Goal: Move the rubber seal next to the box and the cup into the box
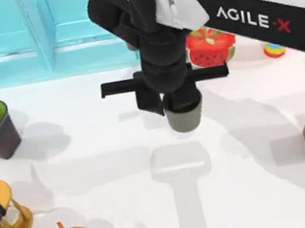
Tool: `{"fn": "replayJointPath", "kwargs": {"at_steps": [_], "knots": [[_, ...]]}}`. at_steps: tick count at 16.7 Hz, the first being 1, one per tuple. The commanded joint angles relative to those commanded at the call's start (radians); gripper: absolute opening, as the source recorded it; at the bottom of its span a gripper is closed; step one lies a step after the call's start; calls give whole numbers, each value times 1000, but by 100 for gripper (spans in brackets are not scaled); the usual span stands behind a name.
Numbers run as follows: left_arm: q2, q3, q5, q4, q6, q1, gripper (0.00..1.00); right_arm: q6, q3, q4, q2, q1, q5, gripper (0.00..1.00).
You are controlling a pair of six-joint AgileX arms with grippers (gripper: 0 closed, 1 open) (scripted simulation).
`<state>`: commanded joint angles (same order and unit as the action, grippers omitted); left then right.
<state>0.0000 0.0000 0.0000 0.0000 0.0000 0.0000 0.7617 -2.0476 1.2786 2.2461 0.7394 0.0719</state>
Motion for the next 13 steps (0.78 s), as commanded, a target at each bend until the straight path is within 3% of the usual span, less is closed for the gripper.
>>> {"fn": "replayJointPath", "kwargs": {"at_steps": [9,13], "knots": [[0,0,0,0,0,0,100,-61,87,37,-104,-49,-4,0],[0,0,0,0,0,0,100,-205,190,34,-178,-193,-20,0]]}}
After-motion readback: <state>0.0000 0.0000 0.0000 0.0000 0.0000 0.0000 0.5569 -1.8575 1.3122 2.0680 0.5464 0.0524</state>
